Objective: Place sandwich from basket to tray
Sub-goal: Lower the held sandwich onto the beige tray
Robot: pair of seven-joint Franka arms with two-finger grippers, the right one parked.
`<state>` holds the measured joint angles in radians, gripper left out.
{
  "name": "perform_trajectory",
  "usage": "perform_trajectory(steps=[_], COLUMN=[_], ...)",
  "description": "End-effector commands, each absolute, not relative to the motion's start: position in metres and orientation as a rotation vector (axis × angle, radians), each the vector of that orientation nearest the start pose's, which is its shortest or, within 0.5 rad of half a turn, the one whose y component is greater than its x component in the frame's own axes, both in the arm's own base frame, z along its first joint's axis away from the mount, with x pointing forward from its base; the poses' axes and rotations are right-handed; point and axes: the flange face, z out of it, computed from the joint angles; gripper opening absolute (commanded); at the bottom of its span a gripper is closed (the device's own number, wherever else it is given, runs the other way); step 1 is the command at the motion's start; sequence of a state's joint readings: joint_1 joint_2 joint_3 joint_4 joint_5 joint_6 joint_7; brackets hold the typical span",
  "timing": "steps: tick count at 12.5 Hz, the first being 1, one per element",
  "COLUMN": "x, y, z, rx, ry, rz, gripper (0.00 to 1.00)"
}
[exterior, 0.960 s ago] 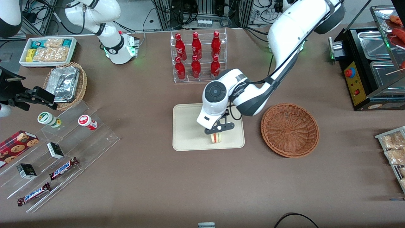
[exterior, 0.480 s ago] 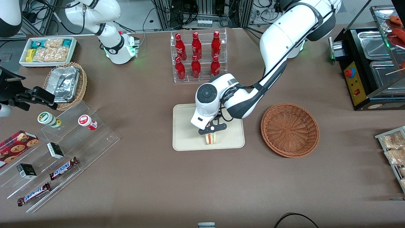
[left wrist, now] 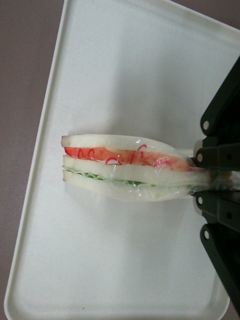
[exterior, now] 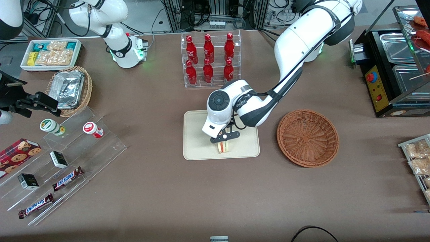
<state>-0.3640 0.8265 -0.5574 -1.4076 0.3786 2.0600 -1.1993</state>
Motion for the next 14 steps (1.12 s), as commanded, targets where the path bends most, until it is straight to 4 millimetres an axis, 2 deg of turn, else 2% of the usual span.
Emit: perform_trajectory(steps=[1,6,7,8,9,10,12,14], x=[0.508,0.5,0.499,0.497,0.495,0.494,0.501,0.507], y=[-0.516,-0.521,-0.522,-0.522,-0.521,-0.521,-0.518,-0.516], z=[0.259,0.257,0.255,0.251,0.245,0.244,0.255,0.287], rx=[-3.127,-3.125,-3.123,-3.119,-3.115,-3.115,-3.123,-3.142], ry=[-0.399,-0.376,-0.381,-0.382,-0.37,-0.368,-0.396,-0.415], rz=[0.177,0.184,0.189,0.196,0.203,0.205,0.185,0.132], gripper=[0.06,0.07,0.13,0.45,0.99,1.0,1.0,1.0])
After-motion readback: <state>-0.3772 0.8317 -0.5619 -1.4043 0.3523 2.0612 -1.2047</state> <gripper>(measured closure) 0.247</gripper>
